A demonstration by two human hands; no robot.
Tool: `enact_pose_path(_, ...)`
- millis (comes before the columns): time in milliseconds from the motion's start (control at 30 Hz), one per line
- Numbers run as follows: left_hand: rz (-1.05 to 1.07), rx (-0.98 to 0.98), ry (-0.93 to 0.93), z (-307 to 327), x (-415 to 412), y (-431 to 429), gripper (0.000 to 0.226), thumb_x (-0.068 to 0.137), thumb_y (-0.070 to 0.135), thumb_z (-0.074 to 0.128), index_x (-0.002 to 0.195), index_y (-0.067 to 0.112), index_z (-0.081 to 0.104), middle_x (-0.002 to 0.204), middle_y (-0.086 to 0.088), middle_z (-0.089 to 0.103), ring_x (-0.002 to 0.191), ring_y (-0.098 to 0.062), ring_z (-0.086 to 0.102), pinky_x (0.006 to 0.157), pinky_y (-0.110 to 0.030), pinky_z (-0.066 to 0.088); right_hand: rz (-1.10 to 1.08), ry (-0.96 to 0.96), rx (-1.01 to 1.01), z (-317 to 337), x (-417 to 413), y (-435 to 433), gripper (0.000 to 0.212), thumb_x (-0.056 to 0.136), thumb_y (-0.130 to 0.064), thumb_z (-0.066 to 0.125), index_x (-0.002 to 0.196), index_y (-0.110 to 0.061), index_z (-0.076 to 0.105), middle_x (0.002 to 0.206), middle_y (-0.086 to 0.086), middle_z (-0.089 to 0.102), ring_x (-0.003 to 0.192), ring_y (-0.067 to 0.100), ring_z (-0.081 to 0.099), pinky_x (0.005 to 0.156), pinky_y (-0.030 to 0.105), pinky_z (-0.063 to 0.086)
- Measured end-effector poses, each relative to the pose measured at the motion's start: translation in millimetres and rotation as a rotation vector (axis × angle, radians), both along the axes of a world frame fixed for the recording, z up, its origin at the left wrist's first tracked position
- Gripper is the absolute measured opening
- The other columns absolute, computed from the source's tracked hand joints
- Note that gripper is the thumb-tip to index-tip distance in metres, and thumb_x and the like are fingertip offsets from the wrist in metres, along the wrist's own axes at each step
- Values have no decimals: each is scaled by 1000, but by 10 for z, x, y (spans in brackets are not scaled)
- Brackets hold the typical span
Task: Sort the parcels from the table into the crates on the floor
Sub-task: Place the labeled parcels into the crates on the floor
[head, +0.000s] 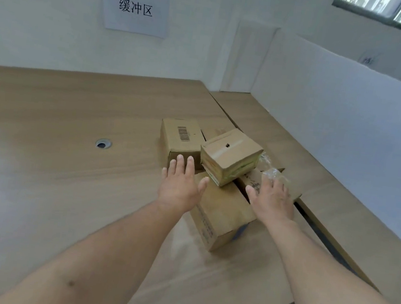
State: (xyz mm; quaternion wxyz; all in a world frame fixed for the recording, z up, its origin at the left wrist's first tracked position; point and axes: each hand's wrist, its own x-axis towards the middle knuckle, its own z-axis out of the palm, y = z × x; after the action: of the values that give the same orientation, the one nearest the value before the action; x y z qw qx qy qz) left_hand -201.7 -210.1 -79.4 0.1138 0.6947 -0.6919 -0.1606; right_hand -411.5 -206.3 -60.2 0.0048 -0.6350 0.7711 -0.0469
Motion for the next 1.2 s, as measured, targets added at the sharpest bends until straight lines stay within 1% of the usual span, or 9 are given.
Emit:
enact_pose_path(433, 108, 41, -1, 110, -383, -518, 74, 97, 59, 22, 154, 13, 8, 161, -10, 9, 148, -26, 7, 120, -42, 9, 137, -172, -91, 302, -348, -1073, 65, 96, -51, 36, 148, -14, 26, 150, 13, 32, 135, 31, 31, 106, 44, 30)
enact_pose_path(533, 244, 148, 225, 152, -509, -633, 62, 97, 55, 29, 145, 15, 30, 145, -12, 43, 131, -30, 40, 103, -38, 36, 176, -292, -26, 314, -373, -1269, 67, 96, -51, 36, 151, -15, 21, 155, 11, 25, 140, 29, 24, 112, 46, 26)
enact_pose_path(600, 356, 221, 452, 187, -585, -674, 58, 98, 51, 33, 143, 14, 34, 140, -10, 49, 125, -30, 46, 92, -33, 38, 193, -410, 32, 304, -370, -1353, 68, 96, -51, 37, 151, -15, 19, 156, 10, 23, 142, 29, 21, 113, 49, 23)
enact_pose_path(667, 421, 226, 604, 204, -647, -684, 54, 99, 45, 35, 145, 17, 34, 142, -7, 48, 127, -29, 45, 94, -33, 37, 203, -528, 123, 288, -348, -1424, 65, 96, -50, 37, 151, -17, 23, 154, 10, 28, 140, 30, 26, 111, 52, 26)
enact_pose_path(767, 476, 192, 744, 227, -694, -666, 45, 99, 36, 36, 142, 25, 41, 133, -3, 54, 118, -27, 52, 98, -36, 43, 272, -662, 224, 243, -301, -1495, 50, 94, -45, 41, 133, -15, 46, 128, 8, 53, 112, 28, 49, 89, 42, 41)
enact_pose_path(900, 566, 171, 896, 299, -654, -612, 32, 98, 23, 37, 128, 23, 50, 111, -6, 60, 96, -25, 57, 77, -31, 46, 364, -776, 245, 190, -214, -1548, 31, 91, -43, 49, 111, -19, 52, 107, 3, 57, 92, 19, 53, 79, 40, 46)
enact_pose_path(1000, 620, 102, 941, 356, -531, -555, 31, 98, 18, 38, 126, 25, 49, 117, -5, 61, 106, -28, 60, 81, -35, 50, 440, -833, 235, 186, -64, -1580, 43, 89, -37, 56, 127, -19, 48, 108, -3, 56, 95, 18, 54, 76, 34, 46)
enact_pose_path(1100, 675, 20, 969, 381, -359, -452, 40, 95, 12, 39, 129, 33, 46, 104, 4, 62, 91, -21, 57, 73, -32, 48, 524, -896, 266, 180, 134, -1546, 59, 87, -26, 60, 141, -22, 37, 108, -11, 47, 91, 12, 49, 66, 23, 37)
enact_pose_path(1200, 750, -42, 963, 376, -188, -299, 44, 91, 9, 41, 122, 39, 42, 92, 8, 58, 86, -19, 52, 75, -35, 45, 569, -905, 336, 159, 333, -1455, 71, 85, -25, 59, 148, -28, 26, 121, -6, 46, 101, 19, 50, 74, 32, 44)
